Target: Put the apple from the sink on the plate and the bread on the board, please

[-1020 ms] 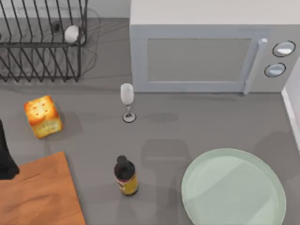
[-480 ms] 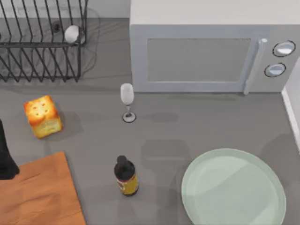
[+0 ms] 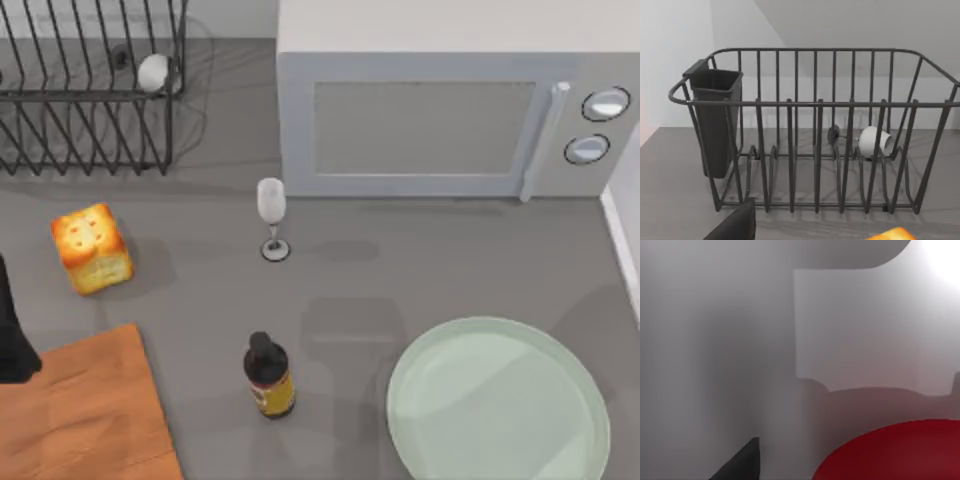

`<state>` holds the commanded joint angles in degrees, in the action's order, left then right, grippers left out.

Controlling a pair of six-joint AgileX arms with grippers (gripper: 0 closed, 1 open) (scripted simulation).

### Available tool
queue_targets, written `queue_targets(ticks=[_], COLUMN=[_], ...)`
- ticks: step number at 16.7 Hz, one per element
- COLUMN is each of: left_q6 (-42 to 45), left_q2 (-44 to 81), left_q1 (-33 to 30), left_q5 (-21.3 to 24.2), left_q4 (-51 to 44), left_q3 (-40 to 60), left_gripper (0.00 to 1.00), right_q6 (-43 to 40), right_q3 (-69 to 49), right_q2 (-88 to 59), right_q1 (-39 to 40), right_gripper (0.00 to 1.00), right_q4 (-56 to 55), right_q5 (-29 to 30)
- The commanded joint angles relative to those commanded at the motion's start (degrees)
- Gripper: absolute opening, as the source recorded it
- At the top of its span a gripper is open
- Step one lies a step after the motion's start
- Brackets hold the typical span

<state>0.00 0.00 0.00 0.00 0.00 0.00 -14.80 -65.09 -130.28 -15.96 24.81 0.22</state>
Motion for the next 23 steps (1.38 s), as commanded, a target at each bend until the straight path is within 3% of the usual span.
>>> queue_targets(ticks=[5,6,13,23], left_q6=[0.0,0.0,0.0,0.0], left_q2=[0.0,0.0,0.0,0.0], left_q1=[0.0,0.0,0.0,0.0], left_q5=[0.0,0.0,0.0,0.0], left_q4=[0.0,0.0,0.0,0.0], left_q3=[0.0,0.0,0.0,0.0], left_gripper=[1.0,1.0,1.0,1.0], right_q6=[0.0,0.0,0.0,0.3], right_q3=[0.0,0.0,0.0,-6.41], right_q2=[0.0,0.0,0.0,13.7], right_q1=[0.0,0.0,0.0,0.01], right_gripper=[0.02,0.0,0.0,0.0], right_q4=[0.0,0.0,0.0,17.15], right_q5=[0.0,0.0,0.0,-0.9])
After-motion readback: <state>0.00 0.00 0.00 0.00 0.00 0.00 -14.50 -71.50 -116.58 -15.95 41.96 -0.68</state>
